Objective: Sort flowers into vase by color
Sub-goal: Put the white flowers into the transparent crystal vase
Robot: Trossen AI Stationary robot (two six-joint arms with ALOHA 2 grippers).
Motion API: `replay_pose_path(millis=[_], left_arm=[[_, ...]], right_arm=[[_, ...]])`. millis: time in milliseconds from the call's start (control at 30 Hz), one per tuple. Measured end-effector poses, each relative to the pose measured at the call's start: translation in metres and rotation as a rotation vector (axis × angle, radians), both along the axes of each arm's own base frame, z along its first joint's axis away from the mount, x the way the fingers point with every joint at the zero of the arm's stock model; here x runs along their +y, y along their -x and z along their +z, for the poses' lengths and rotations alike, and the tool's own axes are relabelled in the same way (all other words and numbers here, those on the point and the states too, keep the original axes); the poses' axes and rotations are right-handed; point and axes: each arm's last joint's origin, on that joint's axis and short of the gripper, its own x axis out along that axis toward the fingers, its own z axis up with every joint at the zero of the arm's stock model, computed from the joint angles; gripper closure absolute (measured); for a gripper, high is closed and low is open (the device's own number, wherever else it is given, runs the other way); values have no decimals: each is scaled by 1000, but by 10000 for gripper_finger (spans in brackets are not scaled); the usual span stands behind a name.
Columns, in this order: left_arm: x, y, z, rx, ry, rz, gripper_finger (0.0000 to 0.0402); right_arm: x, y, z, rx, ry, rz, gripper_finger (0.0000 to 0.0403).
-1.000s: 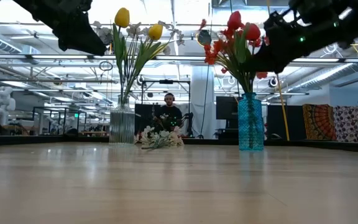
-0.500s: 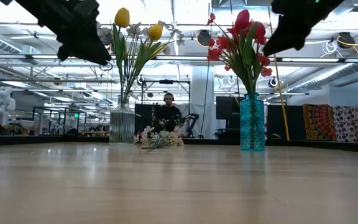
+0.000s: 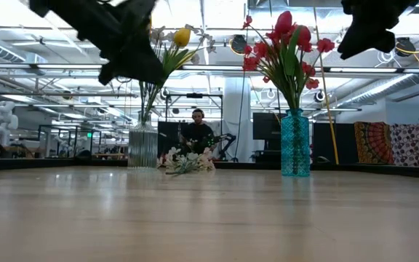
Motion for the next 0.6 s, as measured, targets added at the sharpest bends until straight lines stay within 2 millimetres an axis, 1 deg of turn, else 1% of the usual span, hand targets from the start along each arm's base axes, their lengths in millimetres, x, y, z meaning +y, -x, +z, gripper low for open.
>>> replay_pose_path(millis=[167, 267, 333, 500, 600], left_arm=[[-2, -31, -3, 167, 50, 23, 300], [3, -50, -4, 207, 155, 138, 300], [8, -62, -8, 227, 239, 204, 300], [23, -84, -31, 310, 416, 190, 300], [30, -89, -49, 369, 493, 213, 300]], right_arm=[[1, 4, 1, -17, -6, -7, 287], [1, 4, 1, -20, -16, -18, 287], [1, 4, 1, -19, -16, -18, 287], [1, 4, 1, -20, -19, -21, 287], [1, 4, 1, -25, -32, -34, 287]])
